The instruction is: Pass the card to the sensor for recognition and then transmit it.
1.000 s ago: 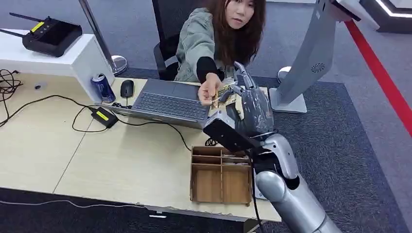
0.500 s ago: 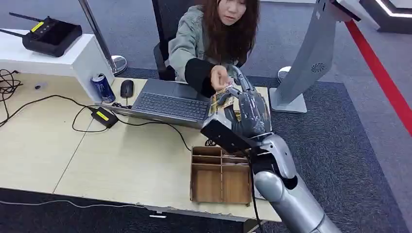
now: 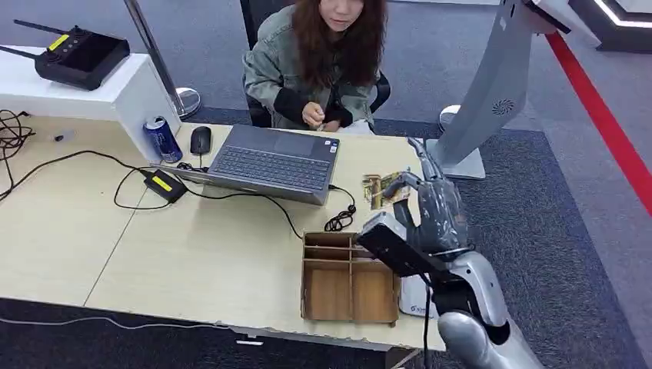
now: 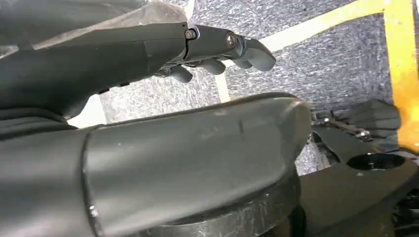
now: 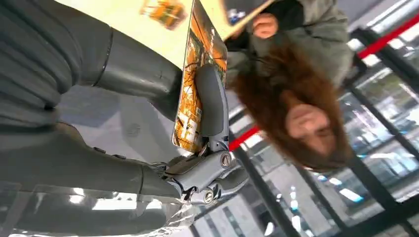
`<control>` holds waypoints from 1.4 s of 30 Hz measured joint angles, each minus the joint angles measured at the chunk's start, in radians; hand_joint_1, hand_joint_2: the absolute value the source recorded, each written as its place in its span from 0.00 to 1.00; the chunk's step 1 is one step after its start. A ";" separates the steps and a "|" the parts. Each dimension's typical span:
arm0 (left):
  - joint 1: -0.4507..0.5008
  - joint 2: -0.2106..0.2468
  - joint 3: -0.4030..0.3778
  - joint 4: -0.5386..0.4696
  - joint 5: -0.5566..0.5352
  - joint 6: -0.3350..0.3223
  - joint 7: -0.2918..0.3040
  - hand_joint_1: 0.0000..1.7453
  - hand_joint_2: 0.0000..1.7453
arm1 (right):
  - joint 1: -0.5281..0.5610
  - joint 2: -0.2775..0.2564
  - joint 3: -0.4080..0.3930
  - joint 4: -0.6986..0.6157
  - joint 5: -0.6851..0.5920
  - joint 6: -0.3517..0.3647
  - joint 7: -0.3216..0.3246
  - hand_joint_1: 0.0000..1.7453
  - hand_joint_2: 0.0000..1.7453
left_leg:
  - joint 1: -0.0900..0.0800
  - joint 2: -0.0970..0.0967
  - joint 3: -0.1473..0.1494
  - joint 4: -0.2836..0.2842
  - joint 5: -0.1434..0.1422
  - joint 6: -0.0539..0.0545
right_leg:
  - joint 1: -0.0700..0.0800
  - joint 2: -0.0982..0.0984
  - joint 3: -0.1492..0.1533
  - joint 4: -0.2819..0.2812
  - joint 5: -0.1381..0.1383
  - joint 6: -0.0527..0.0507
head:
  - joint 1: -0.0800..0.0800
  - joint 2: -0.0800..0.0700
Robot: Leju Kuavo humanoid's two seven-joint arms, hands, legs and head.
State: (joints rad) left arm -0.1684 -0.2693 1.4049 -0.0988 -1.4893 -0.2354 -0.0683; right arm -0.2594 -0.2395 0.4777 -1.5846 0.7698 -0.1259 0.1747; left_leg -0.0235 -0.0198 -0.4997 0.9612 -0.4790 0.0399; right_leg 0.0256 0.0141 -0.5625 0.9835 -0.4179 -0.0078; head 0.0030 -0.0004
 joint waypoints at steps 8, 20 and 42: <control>-0.001 0.001 0.028 0.000 0.024 0.007 -0.010 0.00 0.00 | 0.177 -0.041 -0.105 0.008 -0.104 -0.072 -0.039 1.00 1.00 | 0.000 0.000 0.000 0.000 -0.001 0.001 | 0.000 0.000 0.000 0.000 -0.001 0.000 | 0.000 0.000; -0.003 0.001 0.060 0.000 0.026 0.017 -0.010 0.00 0.00 | 0.257 -0.035 -0.166 0.179 -0.166 -0.158 -0.090 1.00 1.00 | 0.000 0.000 0.000 0.000 -0.001 0.000 | 0.000 0.000 0.000 0.000 -0.001 0.000 | 0.000 0.000; -0.003 0.003 0.076 0.000 0.017 0.029 -0.001 0.00 0.00 | 0.259 0.002 -0.193 0.330 -0.126 -0.203 -0.089 1.00 1.00 | 0.000 0.000 -0.001 0.000 -0.001 0.000 | 0.000 0.000 0.000 0.000 -0.001 0.000 | 0.000 0.000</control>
State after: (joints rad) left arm -0.1718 -0.2666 1.4805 -0.0992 -1.4725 -0.2068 -0.0691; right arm -0.0001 -0.2373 0.2842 -1.2547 0.6439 -0.3284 0.0862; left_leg -0.0232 -0.0196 -0.5004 0.9610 -0.4802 0.0401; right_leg 0.0257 0.0142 -0.5626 0.9838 -0.4191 -0.0081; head 0.0027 -0.0004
